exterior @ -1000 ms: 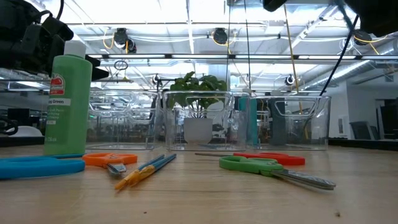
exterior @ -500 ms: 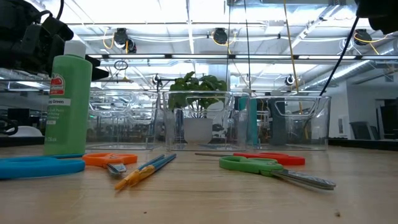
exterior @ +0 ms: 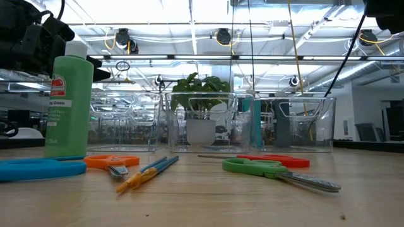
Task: Pick & Place Paint Supplies
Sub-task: Put the blue paintbrush into the middle transparent bin
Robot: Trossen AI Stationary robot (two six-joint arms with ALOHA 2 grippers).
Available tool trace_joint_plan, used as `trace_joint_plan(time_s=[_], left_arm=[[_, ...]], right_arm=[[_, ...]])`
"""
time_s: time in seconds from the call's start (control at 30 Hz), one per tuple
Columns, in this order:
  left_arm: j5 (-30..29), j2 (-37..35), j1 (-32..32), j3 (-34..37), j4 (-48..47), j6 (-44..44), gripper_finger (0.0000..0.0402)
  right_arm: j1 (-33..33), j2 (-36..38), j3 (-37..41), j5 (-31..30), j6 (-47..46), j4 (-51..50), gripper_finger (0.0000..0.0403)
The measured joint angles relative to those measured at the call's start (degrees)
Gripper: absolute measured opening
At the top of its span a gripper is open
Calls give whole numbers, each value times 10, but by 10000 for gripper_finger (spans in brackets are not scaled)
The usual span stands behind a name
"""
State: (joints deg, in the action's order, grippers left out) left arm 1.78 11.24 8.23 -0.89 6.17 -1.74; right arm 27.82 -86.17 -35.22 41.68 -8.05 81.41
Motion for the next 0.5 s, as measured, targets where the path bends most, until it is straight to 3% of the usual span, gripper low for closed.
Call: trace_joint_plan(time_s=[0.2,0.5], left_arm=[[0,0,0,0,0,0,294],[0,0,0,0,0,0,294]], right_arm=[[-7,0,0,-87,3,-4,0],[-48,0,0,-311,17,-37,0]])
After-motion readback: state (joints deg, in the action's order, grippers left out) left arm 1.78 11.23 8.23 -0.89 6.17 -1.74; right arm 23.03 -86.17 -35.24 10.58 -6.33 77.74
